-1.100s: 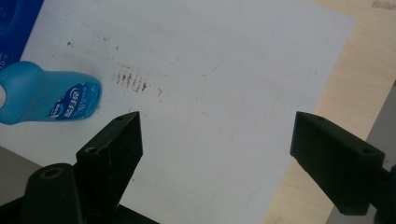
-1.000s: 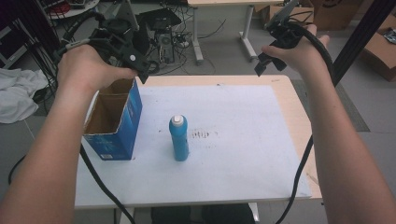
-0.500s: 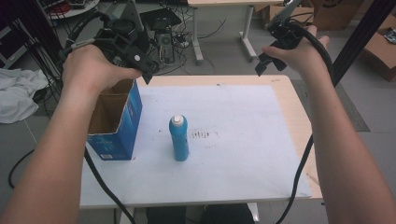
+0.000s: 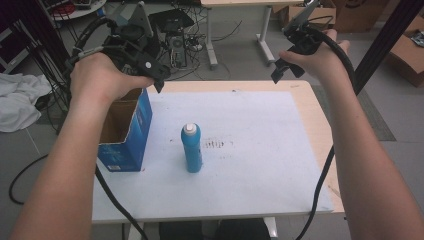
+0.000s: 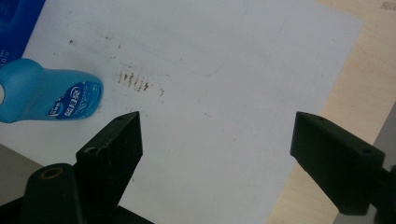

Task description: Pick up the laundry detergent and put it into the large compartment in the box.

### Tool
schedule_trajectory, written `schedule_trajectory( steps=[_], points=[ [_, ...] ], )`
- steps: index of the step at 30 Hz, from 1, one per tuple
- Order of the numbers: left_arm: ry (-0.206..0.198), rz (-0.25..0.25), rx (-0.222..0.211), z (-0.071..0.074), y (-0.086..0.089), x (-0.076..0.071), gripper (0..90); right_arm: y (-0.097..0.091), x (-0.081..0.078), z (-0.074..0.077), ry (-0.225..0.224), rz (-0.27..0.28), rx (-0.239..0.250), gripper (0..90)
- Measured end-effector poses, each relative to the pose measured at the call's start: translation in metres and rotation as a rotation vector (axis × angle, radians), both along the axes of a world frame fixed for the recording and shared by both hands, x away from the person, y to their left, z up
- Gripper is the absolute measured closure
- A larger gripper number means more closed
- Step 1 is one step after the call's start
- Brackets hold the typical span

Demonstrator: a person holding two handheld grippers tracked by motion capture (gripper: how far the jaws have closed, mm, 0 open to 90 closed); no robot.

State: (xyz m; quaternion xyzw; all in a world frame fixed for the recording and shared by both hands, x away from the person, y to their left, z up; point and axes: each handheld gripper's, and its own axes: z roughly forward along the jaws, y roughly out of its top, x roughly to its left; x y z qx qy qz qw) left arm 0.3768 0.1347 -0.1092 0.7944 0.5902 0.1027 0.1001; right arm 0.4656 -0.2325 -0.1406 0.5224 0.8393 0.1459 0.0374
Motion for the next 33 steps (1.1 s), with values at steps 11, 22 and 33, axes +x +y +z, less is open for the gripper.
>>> schedule_trajectory(
  steps=[11, 22, 33],
  points=[
    [0.010, -0.036, -0.028, -0.013, -0.029, -0.003, 0.0, -0.002, -0.001, -0.006, -0.002, 0.005, 0.006, 17.0],
    [0.041, -0.042, -0.042, -0.043, -0.057, -0.004, 0.0, -0.005, -0.004, -0.014, 0.001, 0.015, 0.014, 17.0],
    [0.071, -0.036, -0.046, -0.072, -0.073, -0.004, 0.1, -0.004, -0.004, -0.022, 0.003, 0.020, 0.019, 17.1]
  ],
)
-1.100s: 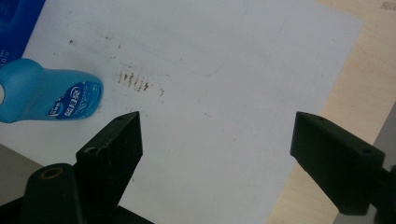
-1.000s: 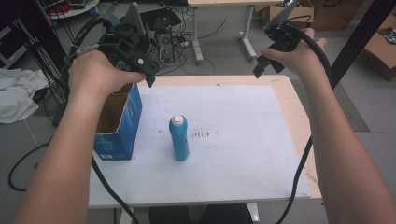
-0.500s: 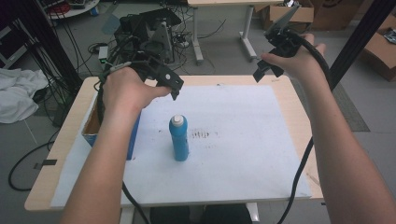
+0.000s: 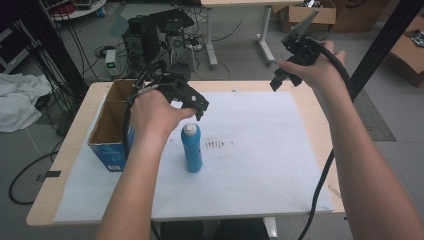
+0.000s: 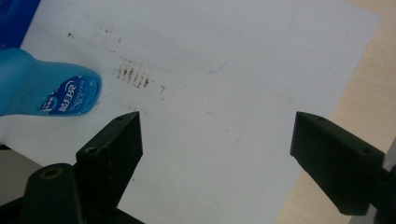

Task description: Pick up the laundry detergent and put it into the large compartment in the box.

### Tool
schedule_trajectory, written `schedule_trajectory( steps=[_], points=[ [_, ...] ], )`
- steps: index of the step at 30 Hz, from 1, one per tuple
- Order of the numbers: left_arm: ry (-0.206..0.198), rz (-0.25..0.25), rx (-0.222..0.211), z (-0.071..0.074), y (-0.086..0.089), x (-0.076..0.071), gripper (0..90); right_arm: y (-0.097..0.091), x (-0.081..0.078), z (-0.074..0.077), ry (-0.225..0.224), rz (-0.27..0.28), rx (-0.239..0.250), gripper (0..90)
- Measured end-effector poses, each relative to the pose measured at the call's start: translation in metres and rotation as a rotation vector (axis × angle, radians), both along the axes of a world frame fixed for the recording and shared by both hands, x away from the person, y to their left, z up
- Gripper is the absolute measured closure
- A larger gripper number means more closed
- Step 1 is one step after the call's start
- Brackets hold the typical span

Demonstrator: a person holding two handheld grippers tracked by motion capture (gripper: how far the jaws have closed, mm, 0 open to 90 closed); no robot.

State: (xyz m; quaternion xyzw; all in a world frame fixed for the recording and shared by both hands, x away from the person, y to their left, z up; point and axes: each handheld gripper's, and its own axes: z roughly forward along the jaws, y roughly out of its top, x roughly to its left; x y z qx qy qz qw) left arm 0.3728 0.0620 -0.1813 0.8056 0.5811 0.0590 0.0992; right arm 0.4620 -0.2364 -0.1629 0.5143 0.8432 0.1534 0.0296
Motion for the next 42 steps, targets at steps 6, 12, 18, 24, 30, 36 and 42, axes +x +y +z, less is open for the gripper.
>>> schedule_trajectory(
  steps=[6, 12, 18, 24, 30, 36, 42],
  points=[
    [0.020, 0.003, 0.009, -0.018, -0.008, 0.001, 0.1, 0.000, 0.000, -0.005, 0.002, 0.012, -0.001, 17.0],
    [0.031, 0.005, 0.006, -0.031, -0.015, 0.002, 0.1, 0.000, 0.000, -0.007, 0.002, 0.013, 0.003, 17.0],
    [0.054, 0.010, 0.012, -0.046, -0.019, 0.004, 0.1, -0.003, 0.000, -0.008, -0.002, 0.009, 0.004, 17.0],
    [0.073, 0.026, 0.020, -0.060, -0.020, 0.006, 0.0, -0.006, 0.000, -0.012, 0.002, 0.016, 0.013, 17.1],
    [0.080, 0.037, 0.027, -0.069, -0.022, 0.008, 0.1, -0.007, 0.001, -0.015, 0.006, 0.014, 0.022, 17.0],
    [0.092, 0.053, 0.032, -0.078, -0.023, 0.009, 0.1, -0.006, 0.000, -0.015, 0.004, 0.021, 0.020, 17.1],
    [0.102, 0.063, 0.034, -0.085, -0.024, 0.010, 0.2, -0.005, 0.001, -0.017, 0.005, 0.027, 0.019, 17.1]
  ],
)
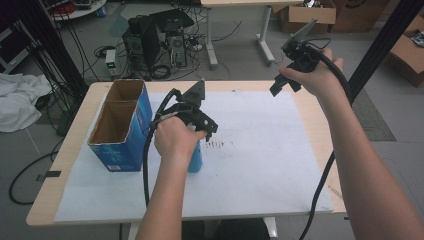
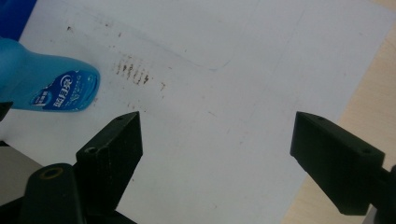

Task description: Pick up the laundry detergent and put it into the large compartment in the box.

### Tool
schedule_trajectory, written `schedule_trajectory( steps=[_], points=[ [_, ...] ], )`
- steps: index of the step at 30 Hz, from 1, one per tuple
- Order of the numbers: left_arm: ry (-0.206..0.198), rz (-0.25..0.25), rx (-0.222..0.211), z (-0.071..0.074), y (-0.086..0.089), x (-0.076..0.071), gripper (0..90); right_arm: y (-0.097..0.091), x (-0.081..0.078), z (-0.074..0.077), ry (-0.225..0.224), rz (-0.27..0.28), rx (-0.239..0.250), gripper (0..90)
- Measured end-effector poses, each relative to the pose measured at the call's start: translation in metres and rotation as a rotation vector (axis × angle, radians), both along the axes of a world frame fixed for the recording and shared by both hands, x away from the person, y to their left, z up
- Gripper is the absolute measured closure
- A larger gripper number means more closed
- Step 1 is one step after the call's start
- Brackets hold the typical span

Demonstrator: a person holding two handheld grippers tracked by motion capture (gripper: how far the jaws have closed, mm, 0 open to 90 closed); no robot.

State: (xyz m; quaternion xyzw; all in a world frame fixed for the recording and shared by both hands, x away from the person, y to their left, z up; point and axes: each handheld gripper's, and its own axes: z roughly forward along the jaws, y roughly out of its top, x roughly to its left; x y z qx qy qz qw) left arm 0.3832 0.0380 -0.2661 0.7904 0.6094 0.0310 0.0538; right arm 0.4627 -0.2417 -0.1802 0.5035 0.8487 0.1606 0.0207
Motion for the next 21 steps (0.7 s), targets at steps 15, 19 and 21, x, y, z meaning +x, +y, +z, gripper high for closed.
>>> schedule_trajectory(
  steps=[15, 19, 21],
  points=[
    [0.015, 0.015, 0.024, -0.013, -0.003, 0.004, 2.8, 0.000, 0.001, -0.004, 0.009, 0.008, 0.006, 17.1],
    [0.017, 0.016, 0.032, -0.015, -0.005, 0.004, 6.0, 0.000, 0.001, -0.004, 0.013, 0.001, 0.010, 17.1],
    [0.017, 0.021, 0.032, -0.015, -0.005, 0.004, 7.8, -0.001, 0.001, -0.004, 0.012, 0.003, 0.008, 17.1]
  ],
)
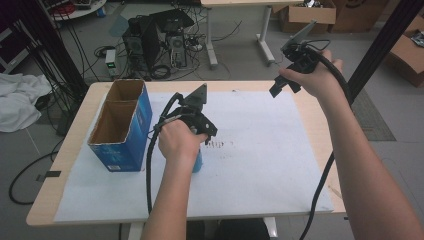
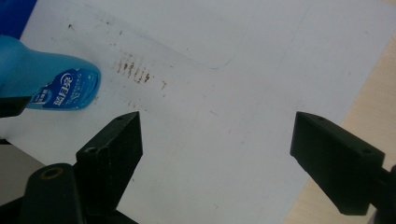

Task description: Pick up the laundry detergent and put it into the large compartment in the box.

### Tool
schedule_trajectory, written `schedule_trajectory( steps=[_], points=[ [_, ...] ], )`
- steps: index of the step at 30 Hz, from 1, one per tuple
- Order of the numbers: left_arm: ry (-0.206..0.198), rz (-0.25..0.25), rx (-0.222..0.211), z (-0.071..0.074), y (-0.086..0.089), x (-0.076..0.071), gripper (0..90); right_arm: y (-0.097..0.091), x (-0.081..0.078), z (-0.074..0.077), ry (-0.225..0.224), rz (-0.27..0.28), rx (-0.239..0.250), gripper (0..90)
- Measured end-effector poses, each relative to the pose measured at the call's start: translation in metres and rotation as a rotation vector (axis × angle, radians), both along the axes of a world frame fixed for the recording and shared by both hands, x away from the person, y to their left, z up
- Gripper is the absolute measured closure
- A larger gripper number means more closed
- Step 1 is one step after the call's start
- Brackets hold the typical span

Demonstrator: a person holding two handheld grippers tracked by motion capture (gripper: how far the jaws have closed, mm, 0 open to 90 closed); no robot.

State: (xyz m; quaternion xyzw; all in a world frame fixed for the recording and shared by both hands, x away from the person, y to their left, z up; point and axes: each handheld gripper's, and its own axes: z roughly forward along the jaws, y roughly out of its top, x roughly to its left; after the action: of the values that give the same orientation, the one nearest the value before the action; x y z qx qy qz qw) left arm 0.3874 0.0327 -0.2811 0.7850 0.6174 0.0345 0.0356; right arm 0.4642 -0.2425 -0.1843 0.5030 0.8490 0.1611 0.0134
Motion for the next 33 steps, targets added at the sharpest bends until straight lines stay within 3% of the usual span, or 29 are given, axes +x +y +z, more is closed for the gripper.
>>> schedule_trajectory(
  steps=[9, 33],
  points=[
    [0.004, 0.002, -0.005, 0.0008, 0.0019, 0.0000, 15.5, -0.0007, 0.0000, -0.0006, 0.002, -0.002, 0.005, 17.1],
    [0.015, 0.008, -0.001, -0.0016, 0.0014, 0.0010, 19.8, -0.0038, -0.0004, -0.0015, 0.003, -0.001, 0.015, 17.1]
  ],
)
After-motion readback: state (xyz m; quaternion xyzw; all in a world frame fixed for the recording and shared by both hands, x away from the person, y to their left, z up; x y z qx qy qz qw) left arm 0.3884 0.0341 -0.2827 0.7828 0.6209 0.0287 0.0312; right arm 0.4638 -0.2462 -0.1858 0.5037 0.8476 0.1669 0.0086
